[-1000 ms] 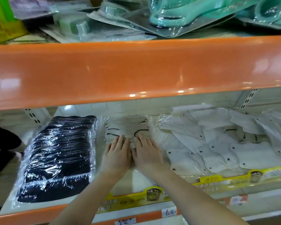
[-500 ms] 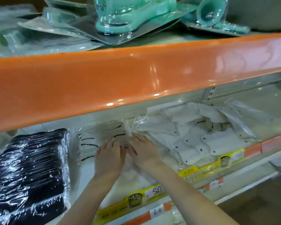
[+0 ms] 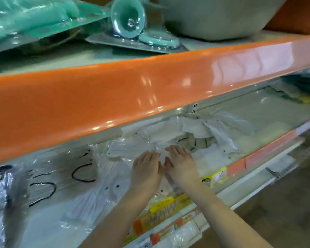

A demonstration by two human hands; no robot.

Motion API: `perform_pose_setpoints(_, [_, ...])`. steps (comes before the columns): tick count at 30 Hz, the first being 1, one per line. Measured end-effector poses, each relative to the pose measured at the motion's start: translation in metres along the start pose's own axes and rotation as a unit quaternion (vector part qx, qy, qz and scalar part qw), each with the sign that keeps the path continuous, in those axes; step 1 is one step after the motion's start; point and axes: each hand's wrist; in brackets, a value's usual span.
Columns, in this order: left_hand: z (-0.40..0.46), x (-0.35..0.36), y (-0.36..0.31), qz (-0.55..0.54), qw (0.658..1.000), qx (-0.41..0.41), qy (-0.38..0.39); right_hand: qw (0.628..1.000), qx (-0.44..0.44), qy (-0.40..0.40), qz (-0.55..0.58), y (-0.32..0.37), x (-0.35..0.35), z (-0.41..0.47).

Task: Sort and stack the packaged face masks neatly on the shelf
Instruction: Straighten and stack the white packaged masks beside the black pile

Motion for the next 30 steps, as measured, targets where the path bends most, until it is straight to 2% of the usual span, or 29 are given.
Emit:
perform_pose_setpoints(1, [0.007, 0.003, -0.008, -0.006, 1.0, 0.016, -0.017, 1.0, 0.014, -0.003, -0.002, -0.01, -0.005, 0.003])
perform_pose_setpoints(6, [0.036, 0.017, -0.045, 0.008, 0.999, 0.014, 0.035, 0.994, 0.106, 0.018, -0.01, -0.057, -0.018, 0.015])
perform_pose_setpoints(13, [0.061, 0.04, -0.074, 0.024, 0.998, -0.018, 0.049, 0.984, 0.16, 0.074, -0.016, -0.096, -0.017, 0.031])
perform_pose_setpoints(20, [0.071, 0.059, -0.077, 0.036, 0.996, -0.065, 0.04, 0.975, 0.175, 0.083, -0.107, -0.096, -0.015, 0.045])
perform_pose_setpoints(24, [0.077, 0.061, -0.077, -0.011, 0.996, -0.092, 0.015, 0.971, 0.175, 0.078, -0.142, -0.092, -0.012, 0.056])
perform_pose_setpoints(30, [0.091, 0.057, -0.079, -0.109, 0.988, -0.107, 0.009, 0.974, 0.119, 0.08, -0.176, -0.09, -0.02, 0.065])
Point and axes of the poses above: each hand's wrist, its own z-axis towards the middle knuckle, its own x-axis out of the palm, y = z × x, and after that the axes turned 4 degrees about y, right-handed
